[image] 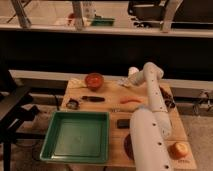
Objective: Place towel in plastic cup
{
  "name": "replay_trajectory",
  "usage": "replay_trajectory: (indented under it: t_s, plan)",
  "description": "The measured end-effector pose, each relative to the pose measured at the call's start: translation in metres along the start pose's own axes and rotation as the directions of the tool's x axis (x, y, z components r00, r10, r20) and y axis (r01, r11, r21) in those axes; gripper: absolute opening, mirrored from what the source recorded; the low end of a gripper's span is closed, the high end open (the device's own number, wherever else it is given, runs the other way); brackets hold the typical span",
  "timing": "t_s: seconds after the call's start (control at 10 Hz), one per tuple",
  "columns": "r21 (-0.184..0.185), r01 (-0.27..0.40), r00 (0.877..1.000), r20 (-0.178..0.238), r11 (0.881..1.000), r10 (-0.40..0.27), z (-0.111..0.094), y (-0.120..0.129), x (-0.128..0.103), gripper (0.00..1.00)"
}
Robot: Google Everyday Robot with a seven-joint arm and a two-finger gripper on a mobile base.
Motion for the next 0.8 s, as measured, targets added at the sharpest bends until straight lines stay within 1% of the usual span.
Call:
replay_trajectory:
  t_s: [0.1,0.2,0.3,0.4,0.5,0.6,0.8]
  plan:
    - [0.0,0.0,1.0,0.0,1.0,0.0,0.0,0.0,0.0,0.05]
    - [0.0,0.0,1.0,0.0,1.0,0.0,0.0,0.0,0.0,0.0]
    - [0.0,0.0,1.0,0.0,1.0,0.0,0.0,0.0,0.0,0.0]
    - [-0.005,0.005,1.0,-0.012,1.0,-0.005,-0.003,0.0,0.0,0.0]
    - [-0.006,0.005,0.999,-0.034,1.0,-0.005,-0.011,-0.002,0.002,0.0]
    - [0.004,0.003,0.998,-0.057,1.0,-0.003,-0.023,-0.002,0.003,0.0]
    - [0.056,-0.02,0.996,-0.091,0.998,0.025,-0.064,-0.003,0.001,0.0]
